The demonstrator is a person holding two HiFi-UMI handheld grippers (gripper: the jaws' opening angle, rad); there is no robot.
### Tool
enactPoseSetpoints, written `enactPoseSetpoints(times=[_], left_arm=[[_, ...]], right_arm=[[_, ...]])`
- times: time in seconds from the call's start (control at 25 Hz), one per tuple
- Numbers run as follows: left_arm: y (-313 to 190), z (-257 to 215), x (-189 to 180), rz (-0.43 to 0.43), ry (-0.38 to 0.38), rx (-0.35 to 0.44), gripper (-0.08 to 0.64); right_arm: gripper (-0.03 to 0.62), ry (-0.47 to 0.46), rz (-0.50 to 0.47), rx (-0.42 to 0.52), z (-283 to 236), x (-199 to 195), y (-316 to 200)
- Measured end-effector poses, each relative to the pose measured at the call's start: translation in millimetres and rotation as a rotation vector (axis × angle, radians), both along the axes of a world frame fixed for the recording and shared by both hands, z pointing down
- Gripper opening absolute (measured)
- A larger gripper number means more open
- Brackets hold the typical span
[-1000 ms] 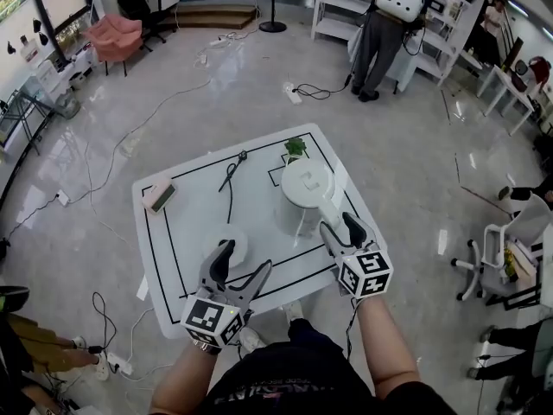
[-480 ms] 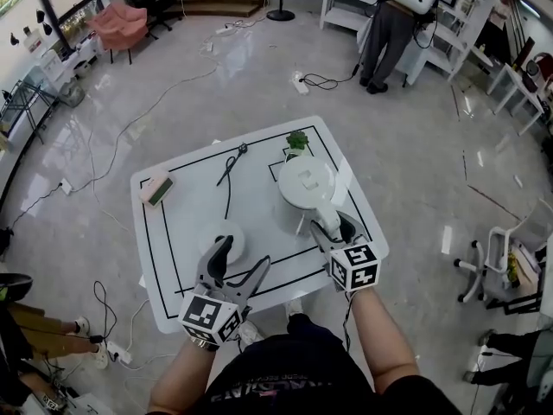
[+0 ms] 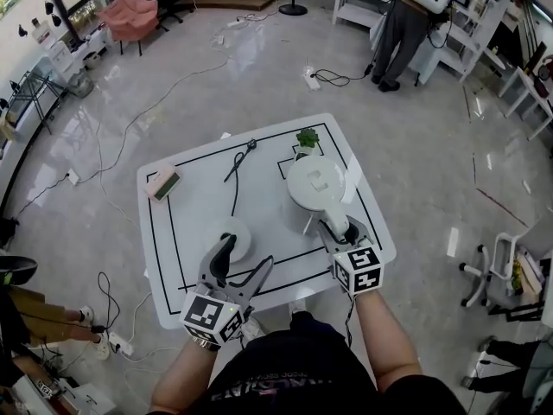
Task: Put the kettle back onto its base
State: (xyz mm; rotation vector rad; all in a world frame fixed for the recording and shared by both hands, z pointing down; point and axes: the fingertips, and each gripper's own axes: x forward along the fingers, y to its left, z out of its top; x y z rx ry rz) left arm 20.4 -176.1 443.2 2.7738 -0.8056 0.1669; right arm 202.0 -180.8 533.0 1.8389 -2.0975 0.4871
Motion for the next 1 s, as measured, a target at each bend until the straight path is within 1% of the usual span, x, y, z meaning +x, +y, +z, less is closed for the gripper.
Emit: enactPoseSetpoints(times=[0.2,0.52,0.68,0.84,1.0], left_arm=[[-3.6,2.7,-2.3,-0.009,0.000,-0.011,0.341],[-6.0,0.8,-9.7,-0.024,-0.004,-0.011,0.341],[-5.7,2.9,-15.5,-0.035,-0.003,-0.014,0.341],[-5.3,2.5,-19.6,-0.044,0.003,-0.015,0.341],[-5.6,0.6,-27.0,-0.058,0.013,-0.013,0.341]], right_arm=[[0.149,-0.013,0.009,0.006,0.1,0.3,-0.5],[0.137,-0.006,0.008,0.035,-2.1,3.2,2.2],[0.129,-0.008,0.010,0.072,-8.0,2.3,2.4],[0.109,0.034,-0.018,0.103,-18.9,-3.2,-1.8],[0.107,0.042,-0.028,0.104,-22.9,-7.8,-2.6]])
